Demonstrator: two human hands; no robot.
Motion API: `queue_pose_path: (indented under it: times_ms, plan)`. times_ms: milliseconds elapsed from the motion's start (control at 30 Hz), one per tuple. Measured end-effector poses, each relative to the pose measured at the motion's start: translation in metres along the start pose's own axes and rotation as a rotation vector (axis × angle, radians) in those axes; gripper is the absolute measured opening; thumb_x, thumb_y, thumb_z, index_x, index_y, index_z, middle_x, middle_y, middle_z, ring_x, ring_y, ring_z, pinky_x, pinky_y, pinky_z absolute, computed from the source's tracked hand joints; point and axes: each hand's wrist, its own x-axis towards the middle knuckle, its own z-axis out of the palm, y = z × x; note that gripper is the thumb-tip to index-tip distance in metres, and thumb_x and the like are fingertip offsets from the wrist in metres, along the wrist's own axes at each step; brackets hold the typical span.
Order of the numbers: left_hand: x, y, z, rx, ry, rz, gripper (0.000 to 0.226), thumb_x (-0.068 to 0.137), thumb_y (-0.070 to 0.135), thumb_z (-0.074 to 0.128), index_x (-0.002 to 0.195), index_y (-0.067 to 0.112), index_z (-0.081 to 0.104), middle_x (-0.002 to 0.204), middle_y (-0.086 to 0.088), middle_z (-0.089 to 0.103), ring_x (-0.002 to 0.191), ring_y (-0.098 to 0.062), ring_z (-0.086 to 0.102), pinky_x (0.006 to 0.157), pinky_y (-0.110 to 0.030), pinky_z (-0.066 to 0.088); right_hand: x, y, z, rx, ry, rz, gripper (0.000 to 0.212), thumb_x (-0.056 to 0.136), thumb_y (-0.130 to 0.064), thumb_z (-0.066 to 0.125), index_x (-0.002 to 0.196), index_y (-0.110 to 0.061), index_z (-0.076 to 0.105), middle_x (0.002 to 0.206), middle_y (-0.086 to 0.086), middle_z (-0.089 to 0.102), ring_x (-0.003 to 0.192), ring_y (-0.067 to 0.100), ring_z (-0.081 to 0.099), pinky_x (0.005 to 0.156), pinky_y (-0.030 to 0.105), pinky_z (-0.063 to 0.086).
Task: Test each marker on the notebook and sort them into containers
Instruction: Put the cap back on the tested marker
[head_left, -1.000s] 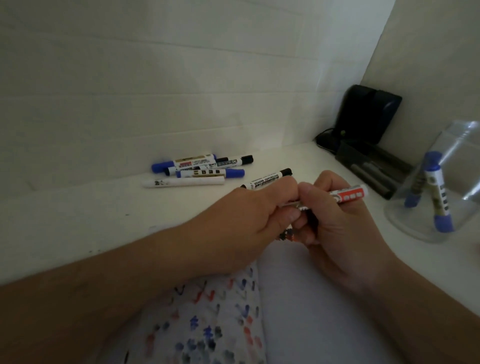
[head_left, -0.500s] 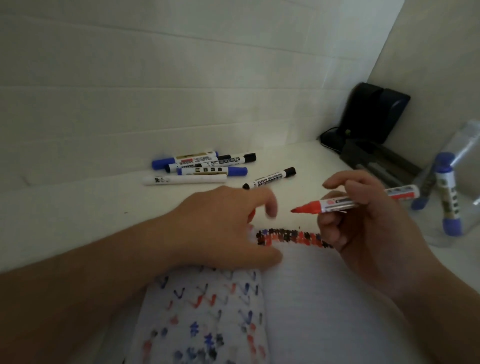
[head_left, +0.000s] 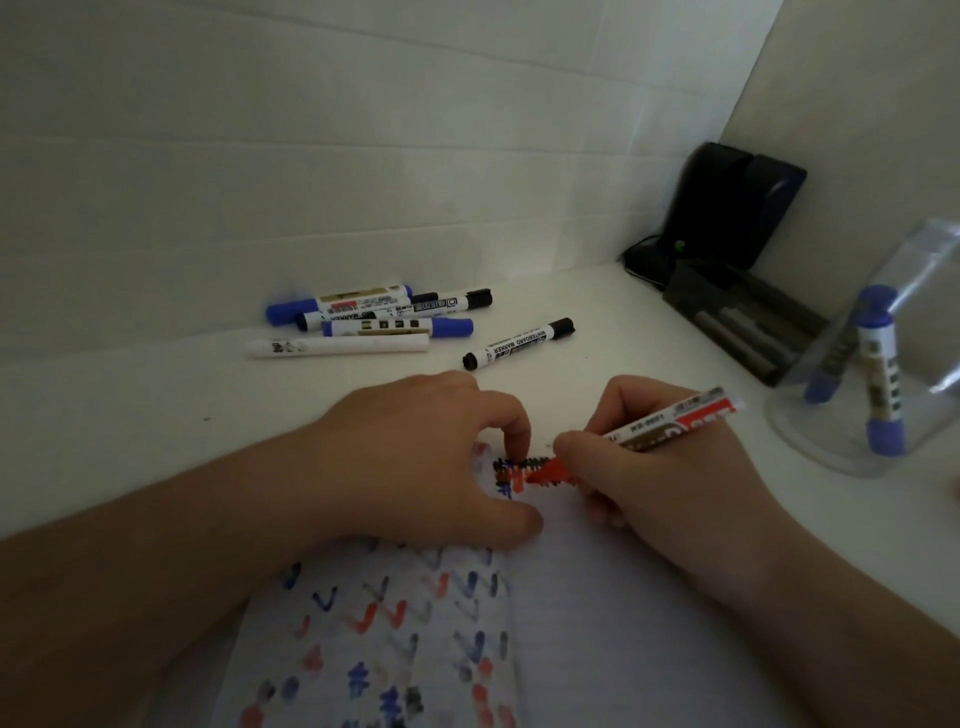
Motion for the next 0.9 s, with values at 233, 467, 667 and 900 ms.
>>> queue_pose_path:
  times_ms: [233,467,667,900]
  plan:
    - [-0.0003,-0.0006,0.0001,-0.003,-0.001,0.000,0.048,0.065,0.083,0.061,0.103,0.058,0.045,0.099,0.021,0.049,0.088,0.000,0.049,0.083,-0.035,0.051,0.0019,0.0004,0.0012,0.086,-0.005,0.061,0.023,0.083,-0.006,0.075,0.069,0.000,0.058,0.058,0.015,0.067,0.047,0.020,0.061,0.046,0.023,0.047]
    - [0.0002,-0.0009,0.0009,0.010,-0.006,-0.001,0.050,0.064,0.084,0.059,0.104,0.058,0.044,0.100,0.021,0.049,0.089,0.001,0.048,0.084,-0.035,0.051,0.0008,-0.0027,0.0037,0.002,0.021,0.045,0.022,0.081,-0.005,0.073,0.068,0.000,0.056,0.053,0.012,0.065,0.040,0.013,0.057,0.045,0.025,0.046]
    - [0.0010,0.0004,-0.0003,0.015,-0.020,0.000,0.051,0.065,0.084,0.059,0.106,0.058,0.044,0.101,0.021,0.049,0.090,0.000,0.049,0.084,-0.034,0.051,-0.0011,-0.0030,0.0020,0.051,-0.022,0.048,0.024,0.084,-0.004,0.074,0.068,-0.001,0.057,0.055,0.013,0.066,0.044,0.016,0.058,0.048,0.024,0.048]
    - [0.0005,0.0001,-0.0005,0.016,-0.020,0.004,0.049,0.066,0.084,0.060,0.105,0.058,0.044,0.101,0.021,0.049,0.090,0.000,0.049,0.084,-0.034,0.051,-0.0005,-0.0016,0.0023,0.025,0.010,0.034,0.024,0.082,-0.004,0.072,0.065,-0.006,0.055,0.053,0.010,0.064,0.044,0.015,0.058,0.048,0.025,0.048]
